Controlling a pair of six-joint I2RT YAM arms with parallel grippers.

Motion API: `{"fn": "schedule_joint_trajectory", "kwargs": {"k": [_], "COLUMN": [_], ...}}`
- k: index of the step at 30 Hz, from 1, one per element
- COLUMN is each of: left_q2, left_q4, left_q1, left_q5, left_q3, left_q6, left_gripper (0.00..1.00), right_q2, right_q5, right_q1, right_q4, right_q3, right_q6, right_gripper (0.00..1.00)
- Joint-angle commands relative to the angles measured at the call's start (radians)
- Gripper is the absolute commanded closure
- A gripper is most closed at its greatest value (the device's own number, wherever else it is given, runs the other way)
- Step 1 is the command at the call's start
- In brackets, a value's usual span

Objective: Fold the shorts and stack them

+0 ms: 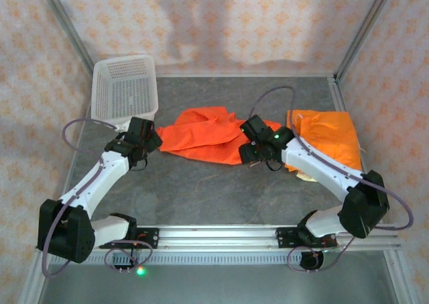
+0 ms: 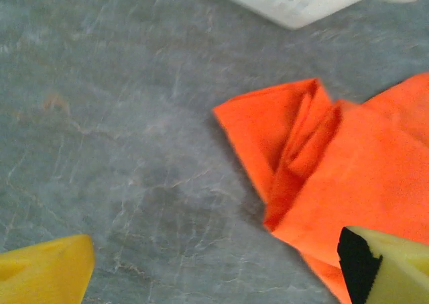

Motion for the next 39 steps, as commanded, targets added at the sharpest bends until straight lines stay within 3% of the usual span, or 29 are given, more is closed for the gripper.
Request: {"fn": "schedule_joint_trajectory", "kwargs": {"k": [1,10,24,29,39], "left_q2": [0.011,0.070,0.111,0.122,0.153], "left_q4": [0.087,0.140,0.170,0.175,0.183], "left_q1": [0.026,0.055,0.056,0.056,0.055], "left_q5": [0.049,0.099,0.118,0.119,0.128], "left_q3": [-0.016,-0.027,-0.028,-0.028,-0.023], "left_q6": [-0.040,-0.042,-0.049,-0.048,-0.046], "left_gripper": [0.06,0.09,0.12,0.13,0.14], "right_q2": [0.009,0.020,-0.065,-0.101,-0.132], "right_q5": [0.046,0.130,0.210,0.228,0.220], "right_q1": [0.014,0.013,0.013,0.009,0.003], "right_q4": [0.062,0.125,0.134,0.181,0.255], "right_q3": [-0.030,-0.038,-0.021,-0.050,-0.129], "right_q6": [-0.022,-0.067,-0.118,-0.125,-0.278], "right_gripper": [0.18,0.11,0.09,0.00,0.01]}}
